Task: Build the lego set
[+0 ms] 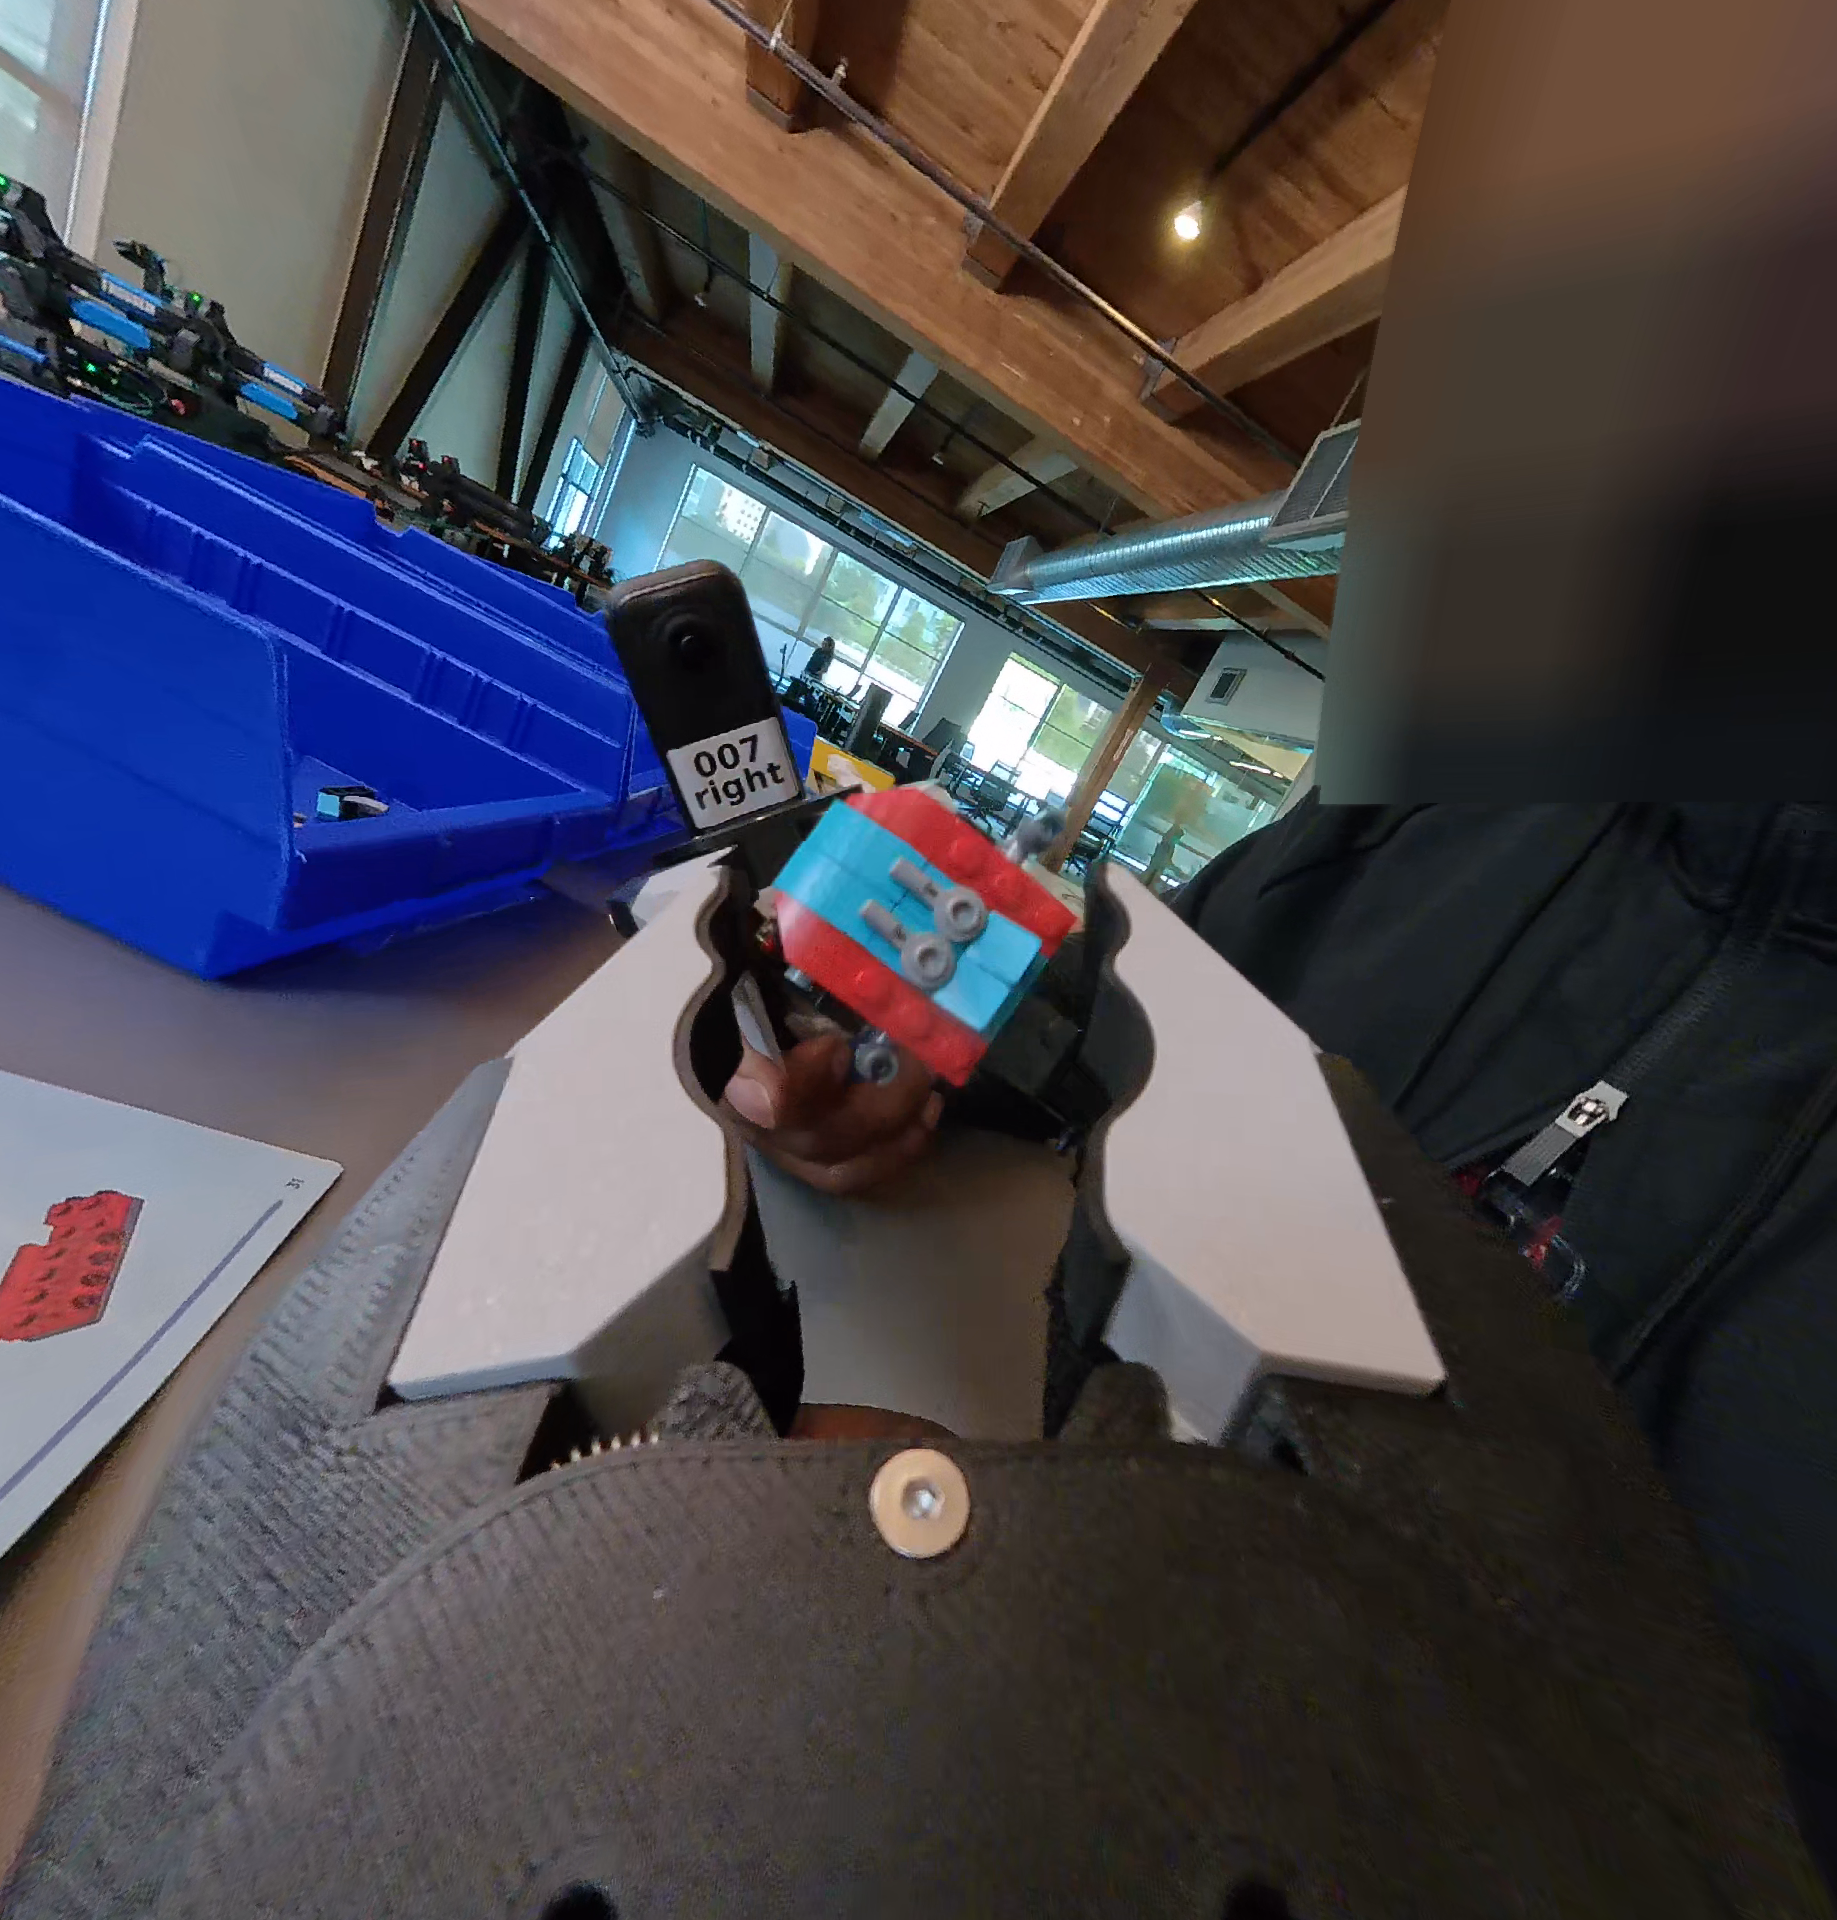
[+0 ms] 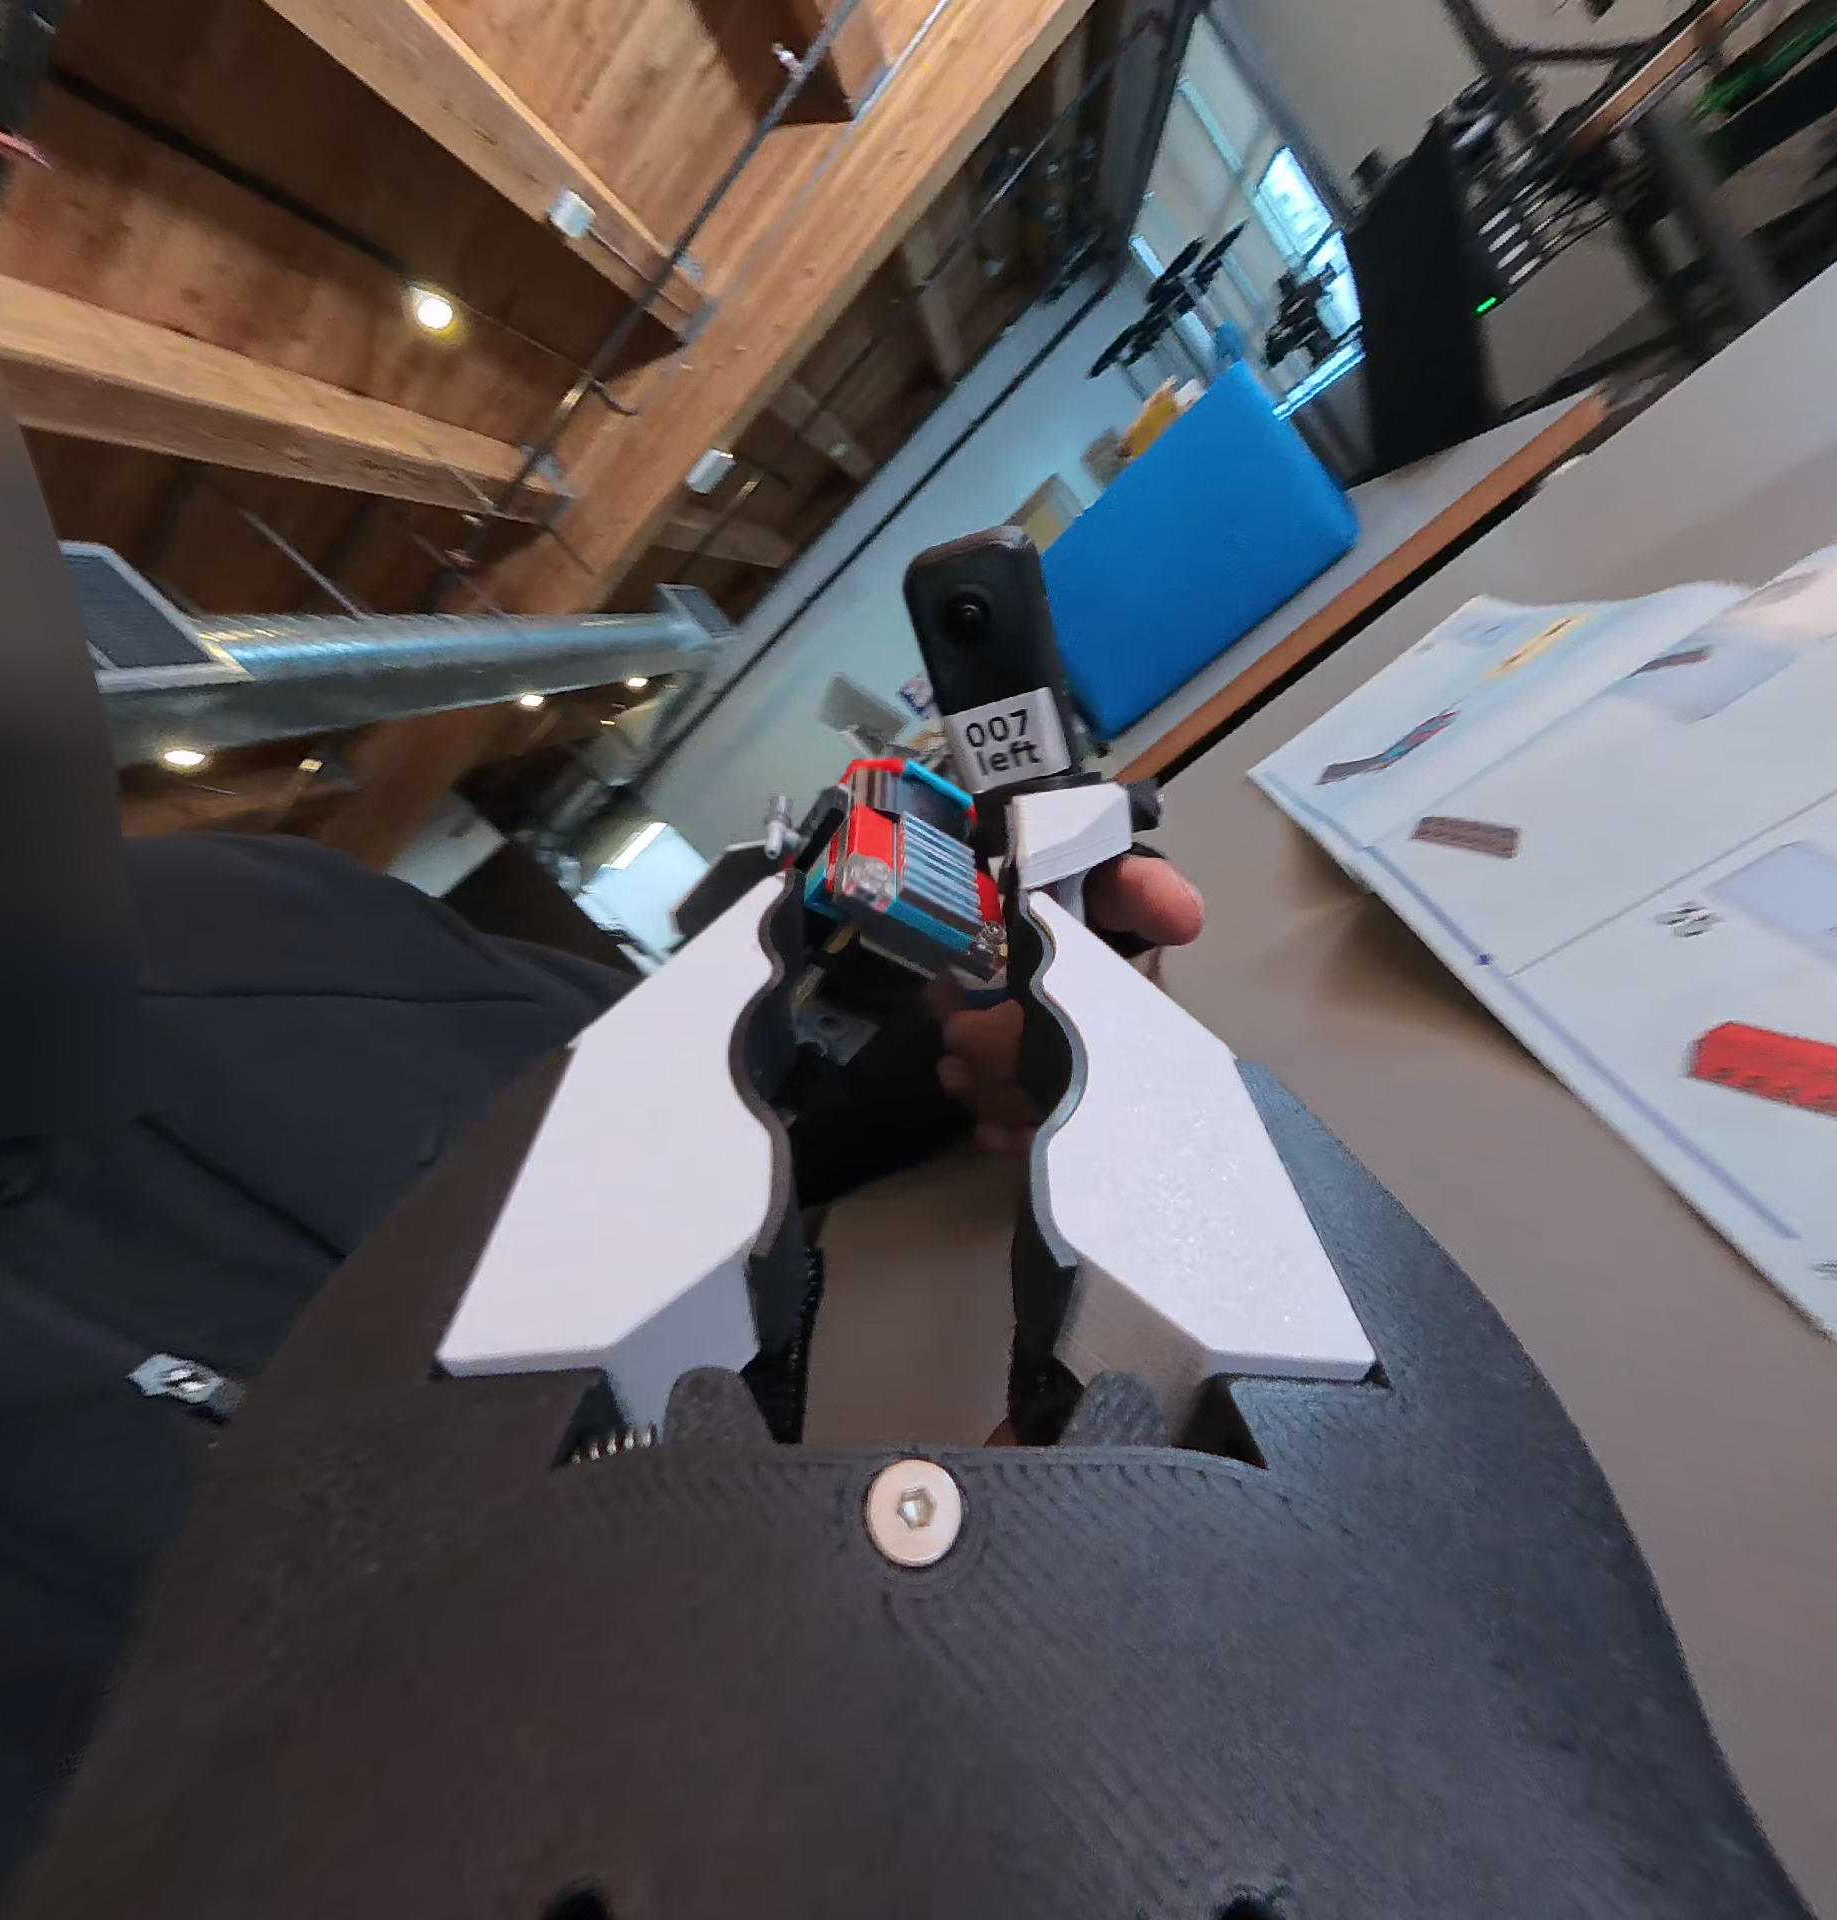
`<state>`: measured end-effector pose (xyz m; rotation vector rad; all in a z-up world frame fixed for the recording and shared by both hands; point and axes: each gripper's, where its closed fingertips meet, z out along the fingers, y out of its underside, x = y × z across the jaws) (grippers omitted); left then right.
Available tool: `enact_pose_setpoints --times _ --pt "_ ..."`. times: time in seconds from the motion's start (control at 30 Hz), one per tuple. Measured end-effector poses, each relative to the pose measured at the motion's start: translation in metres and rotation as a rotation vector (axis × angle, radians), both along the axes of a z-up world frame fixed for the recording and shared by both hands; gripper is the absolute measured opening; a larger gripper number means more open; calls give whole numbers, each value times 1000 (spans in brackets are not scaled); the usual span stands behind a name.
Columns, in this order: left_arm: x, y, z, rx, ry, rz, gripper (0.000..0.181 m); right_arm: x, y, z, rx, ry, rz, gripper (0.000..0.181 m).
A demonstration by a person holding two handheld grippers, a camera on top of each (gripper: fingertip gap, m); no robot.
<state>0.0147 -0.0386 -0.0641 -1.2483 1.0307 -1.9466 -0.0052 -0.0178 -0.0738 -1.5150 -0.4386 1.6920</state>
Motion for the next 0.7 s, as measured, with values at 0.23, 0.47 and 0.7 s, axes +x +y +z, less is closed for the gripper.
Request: enact_pose_setpoints --times 0.23,0.47,0.7 --pt "0 13 -3 -41 36 66 76 9 10 1 21 -18 -73 37" --pt "-1 28 -10 -146 94 96 85 26 24 4 176 -122 -235 38" --pt "4 19 -16 -195 132 36 64 29 19 14 401 -227 -345 38"
